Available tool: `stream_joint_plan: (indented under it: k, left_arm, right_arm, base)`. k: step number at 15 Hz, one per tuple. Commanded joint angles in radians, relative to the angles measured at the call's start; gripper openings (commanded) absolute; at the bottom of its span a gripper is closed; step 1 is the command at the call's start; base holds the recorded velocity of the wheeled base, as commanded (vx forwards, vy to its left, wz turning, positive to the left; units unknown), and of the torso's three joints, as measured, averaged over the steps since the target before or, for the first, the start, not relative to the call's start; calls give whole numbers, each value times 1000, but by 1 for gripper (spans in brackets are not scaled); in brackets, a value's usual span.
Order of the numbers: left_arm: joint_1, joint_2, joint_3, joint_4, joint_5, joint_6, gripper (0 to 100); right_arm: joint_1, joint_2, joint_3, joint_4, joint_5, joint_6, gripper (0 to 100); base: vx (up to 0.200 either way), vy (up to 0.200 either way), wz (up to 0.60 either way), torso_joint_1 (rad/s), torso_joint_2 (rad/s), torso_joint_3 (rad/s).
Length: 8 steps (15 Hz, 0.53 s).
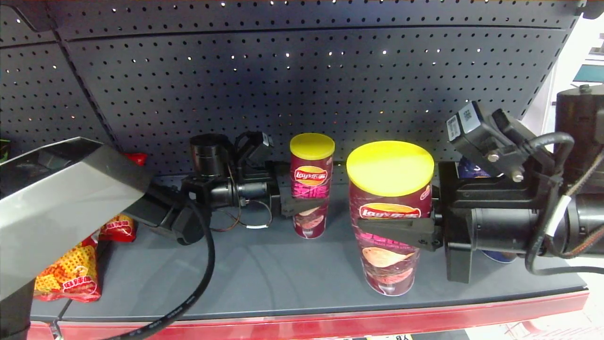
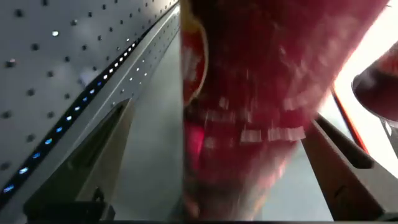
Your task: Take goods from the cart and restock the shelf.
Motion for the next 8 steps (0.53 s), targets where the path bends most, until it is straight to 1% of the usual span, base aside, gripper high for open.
stream_joint_plan:
  k: [1, 2, 3, 4, 7, 8]
  left_arm:
    - [-29, 35, -10, -22, 14, -20, 100]
    - [-37, 35, -8, -36, 17, -29, 100]
    - [-38, 36, -8, -36, 20, -29, 100]
    - [-38, 40, -7, -38, 20, -29, 0]
    - [-38, 36, -5, -38, 20, -29, 0]
    - [-40, 7, 7, -44, 20, -31, 0]
  right_arm:
    - [-3, -8, 10, 0, 0, -1, 0]
    - [-5, -10, 11, 0, 0, -1, 0]
    - [-5, -10, 13, 0, 0, -1, 0]
    - [-5, -11, 11, 0, 0, -1, 0]
    - [-5, -13, 11, 0, -2, -1, 0]
    - [-5, -13, 10, 0, -2, -1, 0]
  base:
    - [0, 0, 0, 0, 0, 0]
    - [0, 0, 0, 0, 0, 0]
    - [0, 0, 0, 0, 0, 0]
    - [0, 0, 0, 0, 0, 0]
    - [0, 0, 0, 0, 0, 0]
    - [0, 0, 0, 0, 0, 0]
